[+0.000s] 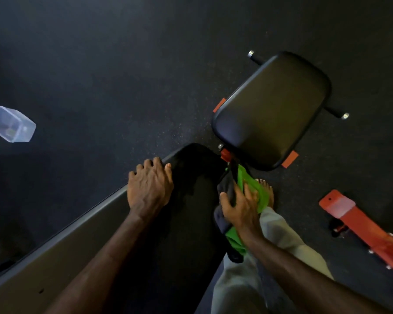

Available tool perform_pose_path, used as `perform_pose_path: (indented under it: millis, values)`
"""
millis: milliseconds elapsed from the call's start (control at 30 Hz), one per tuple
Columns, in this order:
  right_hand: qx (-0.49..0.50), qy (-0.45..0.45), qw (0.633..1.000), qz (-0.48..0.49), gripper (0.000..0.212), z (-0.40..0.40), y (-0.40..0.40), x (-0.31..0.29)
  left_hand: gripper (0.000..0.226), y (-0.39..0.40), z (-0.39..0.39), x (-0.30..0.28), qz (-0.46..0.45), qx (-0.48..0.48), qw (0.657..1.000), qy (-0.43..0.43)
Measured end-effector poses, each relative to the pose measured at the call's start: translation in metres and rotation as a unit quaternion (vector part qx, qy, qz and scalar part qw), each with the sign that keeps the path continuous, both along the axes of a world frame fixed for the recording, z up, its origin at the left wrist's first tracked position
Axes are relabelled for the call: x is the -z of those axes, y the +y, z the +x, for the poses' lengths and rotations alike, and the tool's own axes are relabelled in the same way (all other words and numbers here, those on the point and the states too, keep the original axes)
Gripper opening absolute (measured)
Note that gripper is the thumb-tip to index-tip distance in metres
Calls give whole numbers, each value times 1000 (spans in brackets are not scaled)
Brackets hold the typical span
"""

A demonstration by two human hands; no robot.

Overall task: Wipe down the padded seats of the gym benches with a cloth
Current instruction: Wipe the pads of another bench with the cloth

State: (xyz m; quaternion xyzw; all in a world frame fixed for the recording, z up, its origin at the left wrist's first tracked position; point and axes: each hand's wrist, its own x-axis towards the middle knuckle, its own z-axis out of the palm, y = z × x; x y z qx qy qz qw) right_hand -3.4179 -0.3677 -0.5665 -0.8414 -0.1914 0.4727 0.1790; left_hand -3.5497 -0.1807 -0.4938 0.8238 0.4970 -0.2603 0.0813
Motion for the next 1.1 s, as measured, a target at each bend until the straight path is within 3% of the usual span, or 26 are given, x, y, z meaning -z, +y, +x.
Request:
perform_pose_path:
  millis: [67,200,267,367,500,567,733,800,867,967,1100]
  values:
    - [6,3,999,-38,61,-21,8,-20,49,1,0,0,-7,-3,1000,1]
    - [-50,7,994,97,73,-29,-15,-20,48,1,-2,2,-12,-10,1000,1]
    - [5,-7,998,59,80,-17,-8,-6,48,1,-2,3,-9,-6,1000,4]
    - [65,38,996,-52,76,-29,10,-32,48,0,-3,4,-2,-2,1000,-6]
    - [-47,13,998,41,88,-45,-10,-52,48,1,-2,4,2,-2,1000,-6]
    - [-59,12,997,38,94,-32,-9,-39,49,1,-2,4,0,-3,1000,-4]
    - [-52,11,999,-7,64,-36,12,-42,49,0,-3,4,10,1,1000,1]
    - [-115,-8,993,32,61,-56,7,-65,49,-1,0,4,11,1,1000,7]
    - [-177,-27,975,134,64,-60,-1,-75,48,-2,3,5,24,3,1000,17]
    - [-235,-18,948,212,68,-26,13,-30,48,-1,1,4,14,4,1000,20]
    - [-109,-20,992,52,80,-21,54,-15,47,0,0,4,8,-1,1000,17]
